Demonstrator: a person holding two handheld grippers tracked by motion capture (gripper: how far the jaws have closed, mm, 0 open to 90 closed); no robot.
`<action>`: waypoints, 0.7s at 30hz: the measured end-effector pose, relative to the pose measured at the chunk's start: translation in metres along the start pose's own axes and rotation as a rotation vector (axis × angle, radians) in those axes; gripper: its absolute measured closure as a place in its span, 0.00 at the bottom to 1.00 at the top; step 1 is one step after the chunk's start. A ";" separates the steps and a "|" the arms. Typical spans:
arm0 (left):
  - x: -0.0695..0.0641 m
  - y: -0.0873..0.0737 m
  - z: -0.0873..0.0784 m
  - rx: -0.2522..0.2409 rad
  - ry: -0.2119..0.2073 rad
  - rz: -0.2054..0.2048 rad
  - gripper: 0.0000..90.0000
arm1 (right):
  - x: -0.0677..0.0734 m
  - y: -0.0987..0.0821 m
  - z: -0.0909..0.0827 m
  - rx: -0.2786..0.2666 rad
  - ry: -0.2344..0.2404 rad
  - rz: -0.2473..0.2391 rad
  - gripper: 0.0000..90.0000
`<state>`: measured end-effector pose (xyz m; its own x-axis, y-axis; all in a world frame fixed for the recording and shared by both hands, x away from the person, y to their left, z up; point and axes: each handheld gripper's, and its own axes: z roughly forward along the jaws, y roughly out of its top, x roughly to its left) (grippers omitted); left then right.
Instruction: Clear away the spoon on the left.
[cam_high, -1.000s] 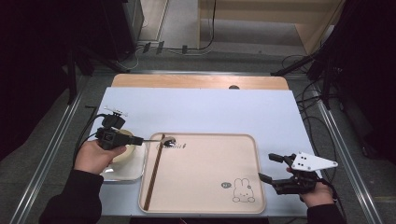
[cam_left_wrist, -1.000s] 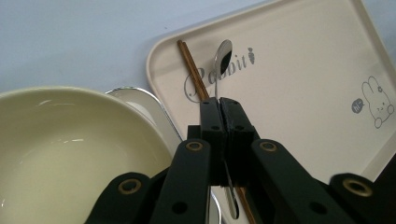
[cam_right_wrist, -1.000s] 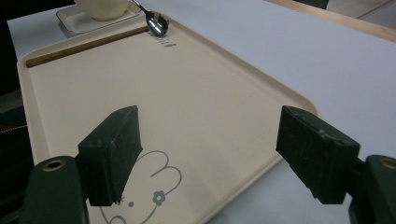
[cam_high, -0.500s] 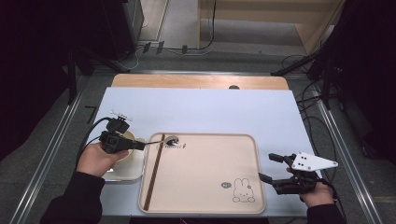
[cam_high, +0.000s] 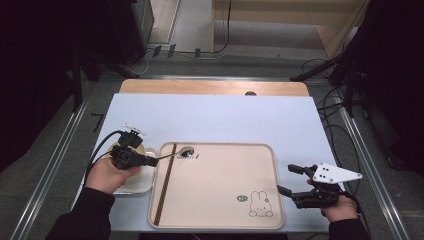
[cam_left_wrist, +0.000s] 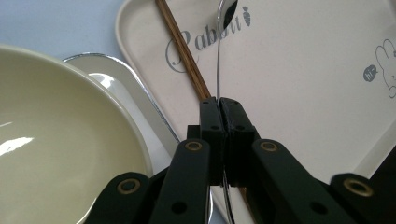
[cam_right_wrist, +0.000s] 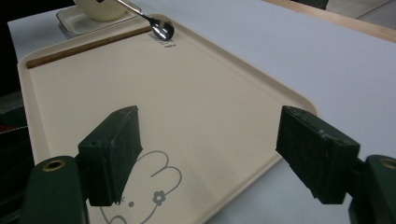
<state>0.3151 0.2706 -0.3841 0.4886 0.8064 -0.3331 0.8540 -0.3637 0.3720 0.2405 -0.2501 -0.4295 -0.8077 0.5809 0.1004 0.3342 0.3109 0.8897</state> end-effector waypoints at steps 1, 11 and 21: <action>-0.001 -0.001 0.001 0.004 0.002 -0.003 0.99 | 0.000 0.000 0.000 0.000 0.000 0.000 0.25; -0.005 -0.013 0.012 0.015 0.014 -0.009 0.99 | 0.001 0.000 0.000 0.000 0.002 -0.002 0.25; -0.010 -0.018 0.023 0.038 0.025 -0.016 0.98 | 0.001 0.001 0.000 0.000 0.007 -0.008 0.25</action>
<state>0.2986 0.2580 -0.4076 0.4708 0.8234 -0.3168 0.8680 -0.3681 0.3331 0.2400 -0.2490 -0.4291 -0.8137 0.5732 0.0961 0.3273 0.3153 0.8908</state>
